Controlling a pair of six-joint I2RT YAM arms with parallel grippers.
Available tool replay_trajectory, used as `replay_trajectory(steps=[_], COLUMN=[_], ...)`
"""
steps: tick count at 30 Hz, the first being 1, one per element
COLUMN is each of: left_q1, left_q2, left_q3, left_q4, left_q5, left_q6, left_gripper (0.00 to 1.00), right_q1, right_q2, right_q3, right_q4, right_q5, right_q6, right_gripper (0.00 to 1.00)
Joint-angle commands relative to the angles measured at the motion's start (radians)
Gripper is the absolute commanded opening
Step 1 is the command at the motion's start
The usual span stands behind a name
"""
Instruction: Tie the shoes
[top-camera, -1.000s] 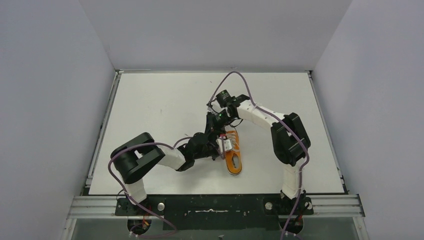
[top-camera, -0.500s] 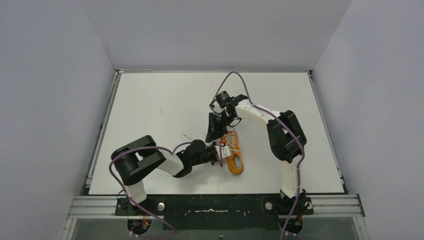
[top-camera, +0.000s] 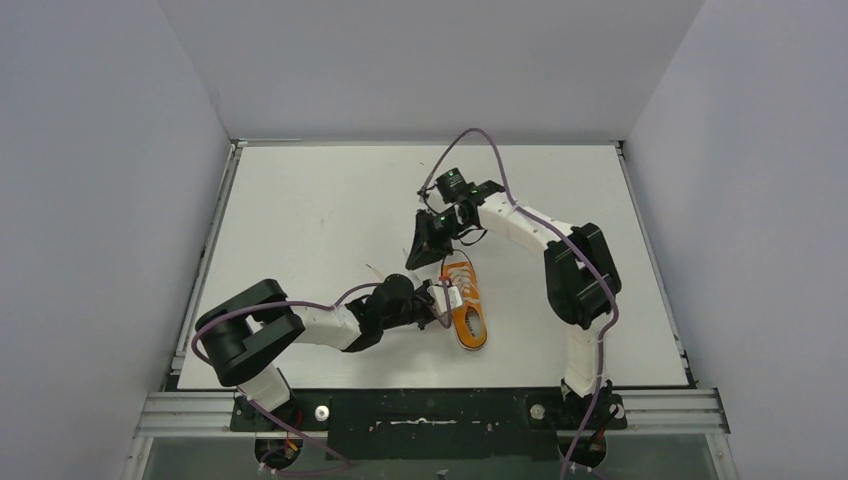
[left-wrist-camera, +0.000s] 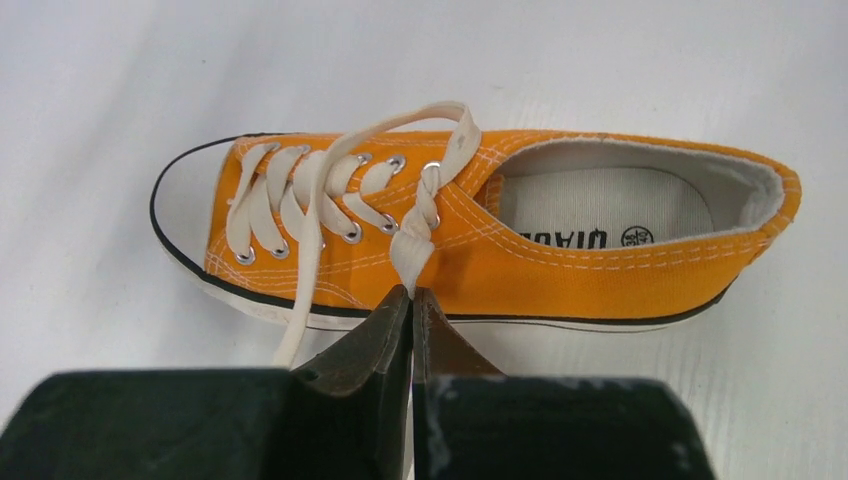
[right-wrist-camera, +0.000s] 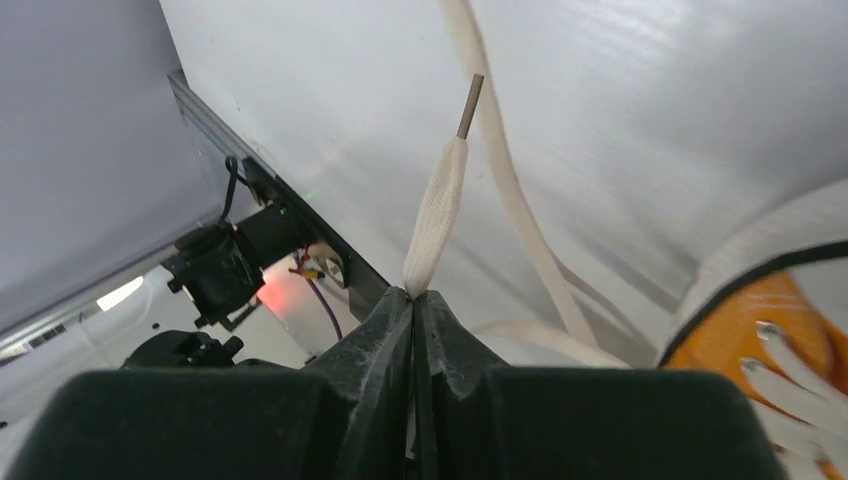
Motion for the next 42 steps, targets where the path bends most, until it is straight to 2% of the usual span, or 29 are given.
replay_trajectory(steps=[1, 5, 11, 13, 16, 18, 21, 25, 30, 32, 34, 39, 42], left_q1=[-0.006, -0.006, -0.006, -0.006, -0.007, -0.006, -0.006, 0.016, 0.065, 0.097, 0.138, 0.229, 0.268], left_q2=[-0.037, -0.036, -0.038, -0.04, -0.042, -0.046, -0.065, -0.098, -0.108, -0.108, -0.107, -0.071, -0.026], left_q3=[0.04, 0.046, 0.037, 0.029, 0.022, 0.01, 0.008, 0.042, 0.126, 0.15, 0.175, 0.242, 0.282], left_q4=[-0.03, -0.03, -0.005, 0.004, 0.0, 0.003, -0.034, -0.139, -0.299, -0.345, -0.362, -0.424, -0.421], left_q5=[0.027, 0.039, 0.056, 0.058, 0.068, 0.069, 0.057, 0.061, 0.145, 0.19, 0.258, 0.402, 0.493], left_q6=[0.047, 0.071, 0.075, 0.067, 0.048, 0.026, -0.019, -0.117, -0.277, -0.351, -0.443, -0.636, -0.721], left_gripper=[0.0, 0.0, 0.0, 0.0, 0.0, 0.0, 0.0, 0.0, 0.0, 0.0, 0.0, 0.0, 0.0], right_q1=[0.091, 0.124, 0.137, 0.137, 0.123, 0.107, 0.051, -0.109, -0.28, -0.274, -0.258, -0.14, 0.063], right_q2=[0.031, 0.05, 0.06, 0.057, 0.035, 0.026, -0.012, -0.167, -0.377, -0.456, -0.539, -0.769, -0.89], right_q3=[0.026, 0.017, 0.019, 0.03, 0.049, 0.074, 0.13, 0.109, -0.119, -0.211, -0.32, -0.56, -0.7], right_q4=[-0.016, -0.052, -0.102, -0.113, -0.117, -0.131, -0.17, -0.176, -0.165, -0.133, -0.049, 0.125, 0.293], right_q5=[-0.062, -0.074, -0.085, -0.078, -0.062, -0.055, -0.018, 0.05, 0.248, 0.326, 0.334, 0.391, 0.512], right_q6=[-0.034, -0.053, -0.065, -0.066, -0.056, -0.047, -0.062, -0.11, -0.261, -0.292, -0.261, -0.139, -0.033], right_gripper=[0.05, 0.07, 0.15, 0.23, 0.44, 0.5, 0.52, 0.55, 0.58, 0.58, 0.58, 0.58, 0.57])
